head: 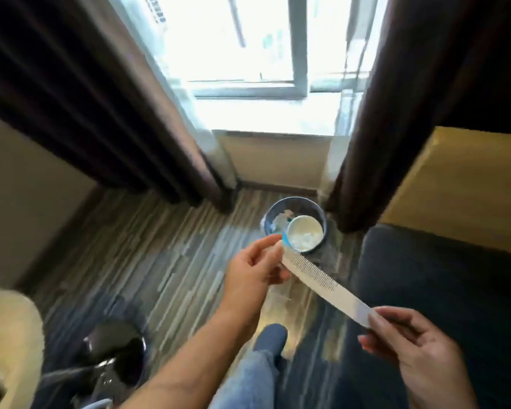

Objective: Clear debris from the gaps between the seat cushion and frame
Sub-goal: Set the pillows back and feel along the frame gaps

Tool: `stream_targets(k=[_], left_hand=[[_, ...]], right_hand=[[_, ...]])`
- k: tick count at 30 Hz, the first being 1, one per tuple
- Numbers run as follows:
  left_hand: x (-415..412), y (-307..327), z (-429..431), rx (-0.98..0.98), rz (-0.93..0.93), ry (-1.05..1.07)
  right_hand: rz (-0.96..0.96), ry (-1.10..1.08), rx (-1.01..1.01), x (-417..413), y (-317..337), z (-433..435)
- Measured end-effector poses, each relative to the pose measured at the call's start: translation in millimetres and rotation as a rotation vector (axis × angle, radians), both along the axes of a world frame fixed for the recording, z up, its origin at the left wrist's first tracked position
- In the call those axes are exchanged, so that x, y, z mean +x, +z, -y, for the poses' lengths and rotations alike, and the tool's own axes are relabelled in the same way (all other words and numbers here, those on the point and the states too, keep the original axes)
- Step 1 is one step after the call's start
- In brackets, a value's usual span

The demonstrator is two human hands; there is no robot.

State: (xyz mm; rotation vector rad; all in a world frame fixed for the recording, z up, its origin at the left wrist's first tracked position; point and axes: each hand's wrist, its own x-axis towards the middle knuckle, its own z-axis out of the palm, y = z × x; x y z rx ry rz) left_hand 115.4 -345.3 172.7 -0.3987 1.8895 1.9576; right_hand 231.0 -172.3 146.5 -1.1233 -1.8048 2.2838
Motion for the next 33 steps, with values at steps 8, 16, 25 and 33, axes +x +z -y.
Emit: stream_targets(k=[8, 16, 25, 33], left_hand=[[24.8, 34.4, 264.6, -0.16, 0.006, 0.561], [115.1, 12.9, 499.7, -0.234, 0.114, 0.965], [186.7, -55.2, 692.0, -0.321, 0.319, 1.198], [185.4, -119.7, 740.8, -0.312, 0.488, 1.082]], right_hand=[[0.018, 0.613, -0.022, -53.0, 15.6, 241.8], [0.128, 1.128, -0.031, -36.3, -10.6, 478.8], [0.499, 1.259, -0.163, 42.3, -63.1, 699.5], [0.736, 1.11, 0.003, 53.0, -106.6, 758.1]])
